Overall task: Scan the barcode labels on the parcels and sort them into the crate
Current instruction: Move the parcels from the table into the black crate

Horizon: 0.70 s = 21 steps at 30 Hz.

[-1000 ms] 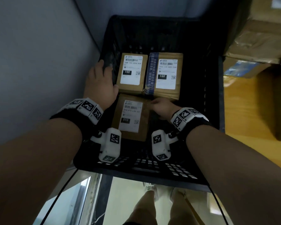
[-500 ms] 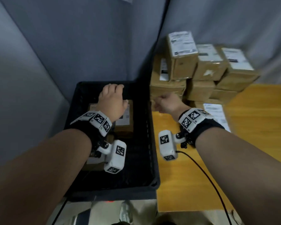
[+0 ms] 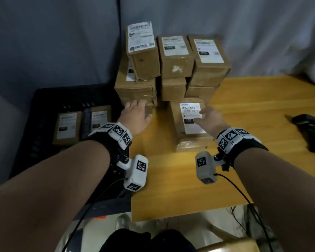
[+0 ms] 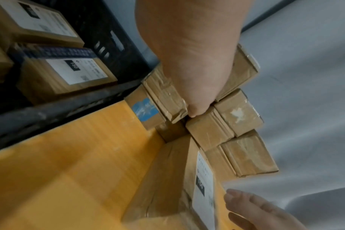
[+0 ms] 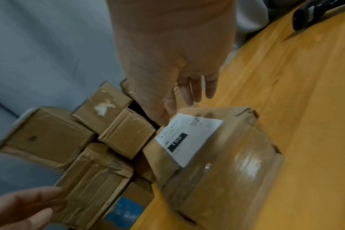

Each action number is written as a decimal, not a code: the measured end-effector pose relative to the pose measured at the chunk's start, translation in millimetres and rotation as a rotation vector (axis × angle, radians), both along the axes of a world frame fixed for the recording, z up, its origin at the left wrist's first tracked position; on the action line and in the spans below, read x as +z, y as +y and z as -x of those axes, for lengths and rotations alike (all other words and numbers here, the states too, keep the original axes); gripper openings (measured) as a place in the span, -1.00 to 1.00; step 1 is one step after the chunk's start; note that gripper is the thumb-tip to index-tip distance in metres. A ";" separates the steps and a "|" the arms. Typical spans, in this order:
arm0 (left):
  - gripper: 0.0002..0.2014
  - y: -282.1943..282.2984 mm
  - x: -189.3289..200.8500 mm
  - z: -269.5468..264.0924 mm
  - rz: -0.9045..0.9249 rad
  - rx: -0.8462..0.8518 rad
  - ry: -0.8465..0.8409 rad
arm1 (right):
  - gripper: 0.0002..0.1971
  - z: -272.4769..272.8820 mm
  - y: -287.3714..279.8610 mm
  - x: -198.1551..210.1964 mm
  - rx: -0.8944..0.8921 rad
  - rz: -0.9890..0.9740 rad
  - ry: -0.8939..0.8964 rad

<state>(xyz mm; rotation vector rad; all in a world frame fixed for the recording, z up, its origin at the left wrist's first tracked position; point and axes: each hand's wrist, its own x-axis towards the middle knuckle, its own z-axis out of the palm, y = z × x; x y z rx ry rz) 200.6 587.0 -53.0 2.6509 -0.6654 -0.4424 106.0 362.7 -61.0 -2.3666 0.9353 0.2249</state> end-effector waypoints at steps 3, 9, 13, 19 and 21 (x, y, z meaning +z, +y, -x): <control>-0.49 -15.8 -13.5 9.8 -0.028 0.009 0.085 | -0.46 3.0 -9.9 -19.1 0.002 0.017 0.078; -0.51 -44.1 -36.6 24.1 -0.048 0.083 0.347 | -0.39 9.1 -27.0 -48.0 -0.163 -0.231 -0.029; -0.43 -61.8 -44.6 32.6 0.021 0.164 0.549 | -0.28 9.5 -29.7 -50.3 -0.214 -0.392 -0.026; -0.45 -61.1 -52.2 37.3 0.183 0.342 0.690 | -0.41 20.3 -20.9 -61.6 -0.298 -0.634 0.002; -0.45 -55.0 -53.1 39.4 0.200 0.371 0.715 | -0.36 26.0 -15.5 -64.9 -0.321 -0.698 0.012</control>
